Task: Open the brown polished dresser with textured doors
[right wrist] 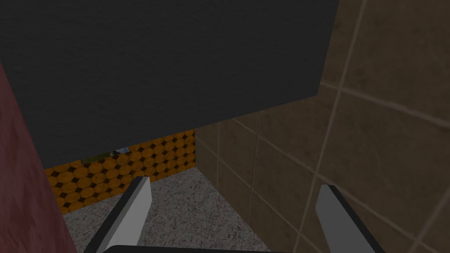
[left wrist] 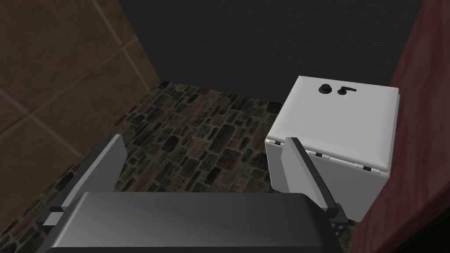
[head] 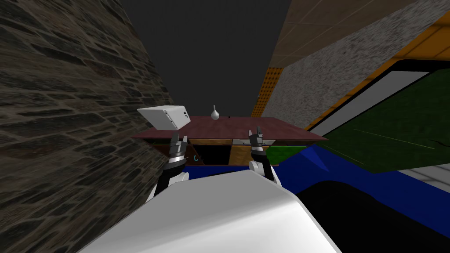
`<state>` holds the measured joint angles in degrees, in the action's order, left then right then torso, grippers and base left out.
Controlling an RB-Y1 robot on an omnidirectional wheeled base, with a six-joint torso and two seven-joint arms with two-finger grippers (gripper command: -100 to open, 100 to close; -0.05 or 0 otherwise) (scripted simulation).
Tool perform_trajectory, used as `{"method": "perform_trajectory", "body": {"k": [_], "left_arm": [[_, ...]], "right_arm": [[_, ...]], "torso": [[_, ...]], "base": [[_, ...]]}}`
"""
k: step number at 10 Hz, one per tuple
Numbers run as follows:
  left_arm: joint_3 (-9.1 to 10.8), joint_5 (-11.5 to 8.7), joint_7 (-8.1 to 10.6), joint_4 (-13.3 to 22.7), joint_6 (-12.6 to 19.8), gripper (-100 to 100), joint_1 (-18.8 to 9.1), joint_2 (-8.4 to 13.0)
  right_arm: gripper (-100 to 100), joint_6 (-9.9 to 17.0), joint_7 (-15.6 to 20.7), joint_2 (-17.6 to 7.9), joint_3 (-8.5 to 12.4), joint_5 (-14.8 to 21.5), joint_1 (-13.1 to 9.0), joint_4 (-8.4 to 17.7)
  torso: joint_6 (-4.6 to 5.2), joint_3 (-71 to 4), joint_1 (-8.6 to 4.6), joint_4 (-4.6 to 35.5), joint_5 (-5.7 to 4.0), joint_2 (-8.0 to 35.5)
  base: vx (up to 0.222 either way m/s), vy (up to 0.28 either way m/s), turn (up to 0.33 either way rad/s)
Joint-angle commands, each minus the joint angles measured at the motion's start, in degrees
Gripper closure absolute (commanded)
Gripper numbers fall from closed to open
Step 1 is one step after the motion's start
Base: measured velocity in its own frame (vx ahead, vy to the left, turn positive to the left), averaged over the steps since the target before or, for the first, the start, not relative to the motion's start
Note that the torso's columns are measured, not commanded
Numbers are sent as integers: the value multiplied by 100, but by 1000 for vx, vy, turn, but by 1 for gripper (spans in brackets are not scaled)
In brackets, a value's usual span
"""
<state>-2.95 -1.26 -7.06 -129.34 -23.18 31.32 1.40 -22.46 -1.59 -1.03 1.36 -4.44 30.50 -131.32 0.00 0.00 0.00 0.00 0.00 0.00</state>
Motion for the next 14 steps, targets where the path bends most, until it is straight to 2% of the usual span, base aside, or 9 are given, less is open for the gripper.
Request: {"method": "perform_trajectory", "body": {"k": [1,9,10,11,14], "left_arm": [[0,0,0,0,0,0,0,0],[0,0,0,-2,-1,0,0,0],[0,0,0,-2,-1,0,0,0],[0,0,0,0,0,0,0,0],[-1,0,0,1,0,0,0,-1]], "right_arm": [[0,0,0,0,0,0,0,0],[0,-1,0,0,0,0,0,-2],[-100,49,31,-201,2,98,2,15],[-100,98,63,-342,5,198,4,32],[-100,328,214,-771,23,671,16,100]], "torso": [[0,-467,0,235,0,232],[0,-7073,0,3537,0,3539],[0,-7919,0,3960,0,3962],[0,-8314,6,4149,2,4155],[0,-8456,10,4227,3,4227]], "base": [[0,0,0],[0,0,0],[5,21,2],[-3,47,-1],[-8,85,-6]]}}
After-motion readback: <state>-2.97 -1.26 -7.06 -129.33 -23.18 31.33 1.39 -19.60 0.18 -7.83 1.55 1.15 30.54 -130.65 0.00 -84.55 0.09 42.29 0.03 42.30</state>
